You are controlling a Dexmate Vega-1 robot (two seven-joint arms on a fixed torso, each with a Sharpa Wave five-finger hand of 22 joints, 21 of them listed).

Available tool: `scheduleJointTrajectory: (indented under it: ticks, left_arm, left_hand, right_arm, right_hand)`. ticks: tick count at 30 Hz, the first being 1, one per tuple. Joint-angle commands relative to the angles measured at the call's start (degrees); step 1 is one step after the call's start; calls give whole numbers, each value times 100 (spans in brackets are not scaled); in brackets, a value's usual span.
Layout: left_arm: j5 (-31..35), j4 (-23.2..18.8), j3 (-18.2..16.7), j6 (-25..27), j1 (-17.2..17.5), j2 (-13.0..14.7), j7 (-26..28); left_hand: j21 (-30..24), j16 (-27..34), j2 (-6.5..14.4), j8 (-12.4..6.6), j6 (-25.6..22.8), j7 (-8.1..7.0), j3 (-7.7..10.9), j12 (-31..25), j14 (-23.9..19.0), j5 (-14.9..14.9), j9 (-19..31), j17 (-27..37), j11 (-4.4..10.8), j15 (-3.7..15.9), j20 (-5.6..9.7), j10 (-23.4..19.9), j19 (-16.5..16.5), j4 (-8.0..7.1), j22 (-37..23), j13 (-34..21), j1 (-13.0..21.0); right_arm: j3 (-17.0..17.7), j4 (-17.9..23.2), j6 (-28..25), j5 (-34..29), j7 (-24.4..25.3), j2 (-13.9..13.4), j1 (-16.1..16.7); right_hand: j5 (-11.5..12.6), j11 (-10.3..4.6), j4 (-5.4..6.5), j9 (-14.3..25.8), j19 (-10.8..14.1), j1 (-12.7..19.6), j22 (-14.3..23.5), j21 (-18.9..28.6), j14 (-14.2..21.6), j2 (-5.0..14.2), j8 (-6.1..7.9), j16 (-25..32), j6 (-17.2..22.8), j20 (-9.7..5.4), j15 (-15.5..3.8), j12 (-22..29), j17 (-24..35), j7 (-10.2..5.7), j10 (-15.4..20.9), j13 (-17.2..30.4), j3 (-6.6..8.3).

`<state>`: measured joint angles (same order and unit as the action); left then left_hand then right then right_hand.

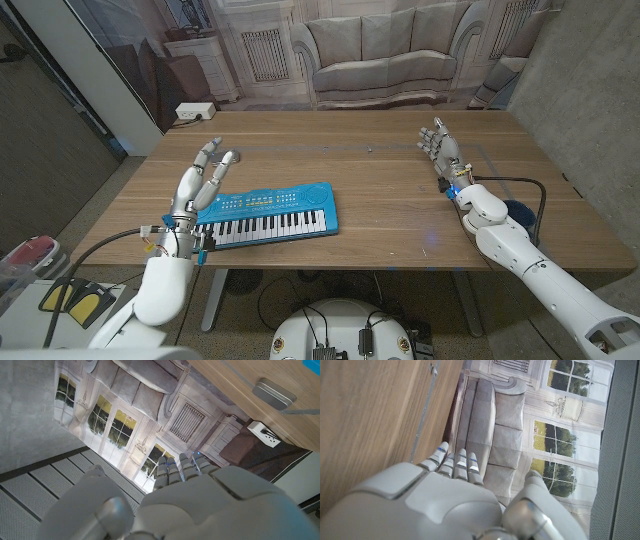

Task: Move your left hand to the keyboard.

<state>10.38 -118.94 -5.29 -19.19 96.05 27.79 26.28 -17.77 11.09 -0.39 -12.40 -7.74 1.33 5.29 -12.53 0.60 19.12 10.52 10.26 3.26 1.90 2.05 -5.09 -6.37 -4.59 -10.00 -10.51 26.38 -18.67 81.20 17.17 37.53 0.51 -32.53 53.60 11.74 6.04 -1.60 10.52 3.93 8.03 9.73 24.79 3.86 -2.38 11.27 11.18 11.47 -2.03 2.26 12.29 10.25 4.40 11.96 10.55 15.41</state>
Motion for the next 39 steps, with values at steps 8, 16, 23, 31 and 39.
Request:
scheduleJointTrajectory:
  ticks: [8, 16, 23, 31, 39]
  left_arm:
    - [888, -456, -41, 886, 274, -30, 356]
    - [1187, -556, 18, 1189, 301, 8, 495]
    - [1520, -696, 93, 1598, 329, 55, 602]
    - [1975, -875, 265, 2256, 328, 121, 711]
    - [2195, -1009, 398, 2759, 298, 261, 743]
  left_hand:
    - [45, 28, -2, -25, -98, 1, -14, -8, -61, 51, 13, 7, -3, 77, 214, -93, 58, 29, -8, -19, 94]
    - [62, 20, 3, -11, -91, -27, -18, 0, -64, 56, 13, 7, 5, 100, 177, -98, 67, 34, -8, -19, 109]
    - [80, 15, 9, -3, -97, -54, -23, 8, -70, 61, 12, 7, 18, 108, 172, -105, 74, 39, -9, -20, 124]
    - [100, 13, 14, -6, -135, -52, -29, 9, -87, 68, 12, 6, 45, 118, 166, -130, 84, 44, -9, -20, 141]
    - [120, 10, 23, -1, -153, -73, -32, 15, -102, 75, 12, 6, 50, 131, 176, -140, 92, 50, -9, -20, 161]
  right_arm:
    - [-10, 193, -26, -55, 50, -64, 60]
    - [11, 280, -38, -41, 69, -94, 120]
    - [14, 329, -60, -53, 83, -120, 143]
    - [4, 326, -59, -63, 71, -115, 119]
    - [6, 306, -66, -50, 63, -111, 110]
  right_hand:
    - [-3, -7, -2, 34, 79, 37, 32, -42, 50, 20, 12, -7, 71, -163, -5, 32, 28, 5, 27, 13, -22]
    - [-4, -8, -5, 34, 89, 42, 33, -62, 53, 30, 8, -9, 65, -166, -18, 31, 29, 2, 32, 14, -24]
    - [-5, -7, -8, 34, 98, 47, 33, -78, 55, 38, 9, -11, 72, -166, -17, 32, 29, 4, 38, 14, -25]
    - [-7, -7, -13, 34, 107, 55, 34, -97, 58, 47, 7, -13, 71, -167, -16, 29, 29, 10, 38, 14, -27]
    - [-8, -1, -17, 34, 115, 58, 34, -115, 59, 51, 5, -15, 70, -166, -17, 28, 29, 3, 40, 14, -31]
